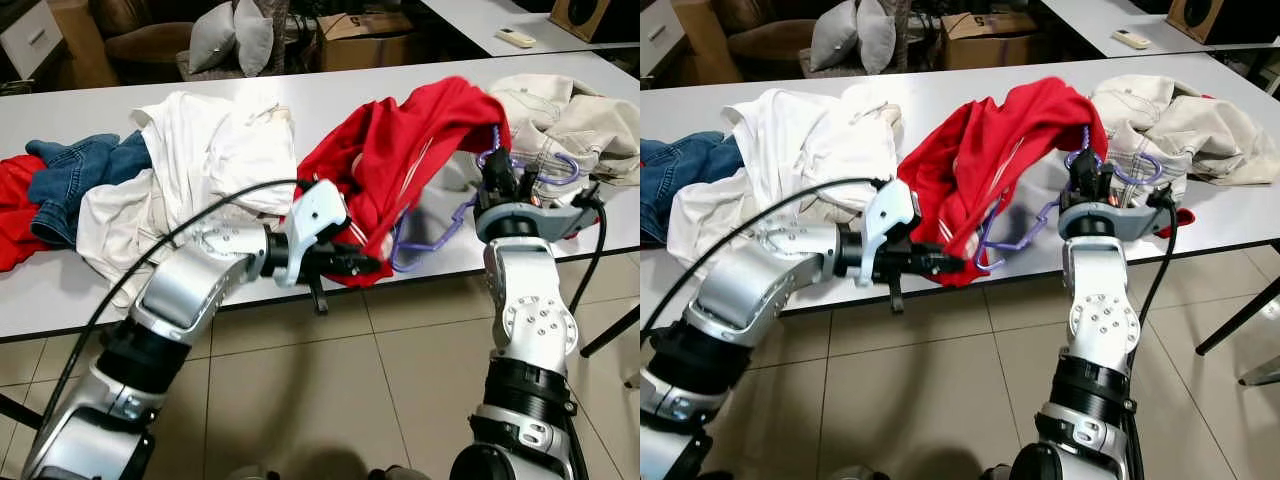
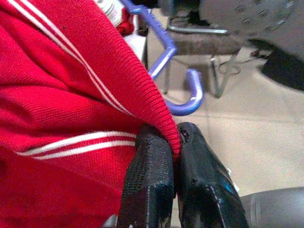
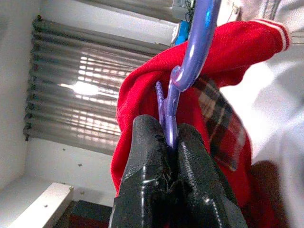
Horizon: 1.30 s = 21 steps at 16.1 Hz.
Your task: Hang hanger
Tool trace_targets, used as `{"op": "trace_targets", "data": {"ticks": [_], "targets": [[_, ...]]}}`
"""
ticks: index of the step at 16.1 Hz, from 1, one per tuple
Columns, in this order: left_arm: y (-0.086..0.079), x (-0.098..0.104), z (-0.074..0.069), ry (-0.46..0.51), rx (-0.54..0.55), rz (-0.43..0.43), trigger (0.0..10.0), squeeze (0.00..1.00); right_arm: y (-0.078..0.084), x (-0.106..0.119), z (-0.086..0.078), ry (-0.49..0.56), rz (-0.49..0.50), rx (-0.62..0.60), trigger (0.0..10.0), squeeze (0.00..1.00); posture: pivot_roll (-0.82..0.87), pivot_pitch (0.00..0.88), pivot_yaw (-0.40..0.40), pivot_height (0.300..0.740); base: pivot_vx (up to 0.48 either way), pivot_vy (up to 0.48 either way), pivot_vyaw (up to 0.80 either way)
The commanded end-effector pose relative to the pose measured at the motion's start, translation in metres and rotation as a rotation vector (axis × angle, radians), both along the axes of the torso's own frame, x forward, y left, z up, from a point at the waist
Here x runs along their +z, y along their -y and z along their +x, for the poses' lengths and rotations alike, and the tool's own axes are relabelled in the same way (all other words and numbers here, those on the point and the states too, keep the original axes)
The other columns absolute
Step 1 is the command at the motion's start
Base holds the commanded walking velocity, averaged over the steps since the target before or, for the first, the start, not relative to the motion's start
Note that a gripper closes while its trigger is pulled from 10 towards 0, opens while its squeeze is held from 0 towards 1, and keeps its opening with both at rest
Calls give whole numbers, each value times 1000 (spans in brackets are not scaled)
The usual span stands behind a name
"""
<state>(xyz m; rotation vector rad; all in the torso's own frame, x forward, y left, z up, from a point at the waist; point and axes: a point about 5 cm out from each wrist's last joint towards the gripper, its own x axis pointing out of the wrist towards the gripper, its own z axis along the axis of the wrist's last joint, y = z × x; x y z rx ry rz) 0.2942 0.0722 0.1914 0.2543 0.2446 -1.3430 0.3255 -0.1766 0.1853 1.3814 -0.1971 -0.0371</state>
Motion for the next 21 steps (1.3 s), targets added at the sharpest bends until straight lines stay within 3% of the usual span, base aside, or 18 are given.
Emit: {"op": "trace_targets", "data": {"ticks": [1, 3, 4, 6, 8, 9, 11, 12, 13, 14, 15, 16, 17, 18, 19, 21], "targets": [[7, 2, -13, -66, -93, -49, 0, 0, -7, 27, 6, 105, 92, -64, 10000, 0, -85, 20, 12, 740, 0, 0, 0], [18, 10, -25, -123, -163, -126, 0, 0, -7, 25, 8, 90, 98, -80, 10000, 0, -82, 16, 11, 740, 0, 0, 0], [19, 10, -25, -125, -162, -133, 0, 0, -7, 25, 9, 89, 98, -81, 10000, 0, -83, 16, 12, 740, 0, 0, 0], [31, 18, -21, -157, -116, -221, 0, 0, -15, 26, 10, 71, 5, -63, 10000, 0, -86, 10, 17, 740, 0, 0, 0], [40, 28, -24, -184, -144, -269, 0, 0, -16, 24, 11, 54, 6, -76, 10000, 0, -84, 6, 24, 740, 0, 0, 0], [41, 25, -18, -165, -85, -237, 0, 0, -17, 26, 10, 68, 37, -76, 10000, 0, -83, 6, 25, 740, 0, 0, 0], [45, 20, -8, -156, 19, -217, 0, 0, -23, 28, 9, 61, -22, -58, 10000, 0, -87, 5, 33, 740, 0, 0, 0], [50, 19, -5, -160, 63, -217, 980, 0, -29, 30, 8, 70, -71, -38, 10000, 0, -91, 6, 38, 740, 0, 0, 0], [53, 19, -7, -148, 63, -203, 1137, 0, -31, 33, 7, 106, -36, -29, 10000, 0, -94, 6, 39, 740, 0, 0, 0], [58, 16, -10, -122, 64, -154, 3176, 0, -32, 37, 6, 126, 14, -26, 10000, 0, -96, 9, 41, 740, 0, 0, 0], [58, 11, -11, -88, 69, -100, 10000, 0, -32, 39, 6, 134, 12, -25, 10000, 0, -96, 9, 41, 740, 0, 0, 0], [59, 11, -11, -60, 87, -98, 10000, 0, -31, 41, 7, 150, 7, -20, 10000, 0, -96, 9, 41, 740, 0, 0, 0], [59, 12, -12, -67, 81, -107, 10000, 804, -29, 44, 7, 166, 52, -22, 10000, 0, -89, 14, 36, 740, 0, 0, 0], [57, 12, -11, -55, 86, -87, 10000, 1000, -27, 44, 8, 166, 67, -25, 10000, 0, -83, 14, 33, 740, 0, 0, 0], [52, 10, -10, -34, 114, -48, 10000, 1000, -24, 42, 9, 153, 74, -34, 10000, 0, -79, 15, 32, 740, 0, 0, 0], [49, 11, -10, -42, 122, -67, 10000, 1000, -22, 40, 11, 129, 57, -36, 10000, 0, -79, 15, 32, 740, 0, 0, 0]]}}
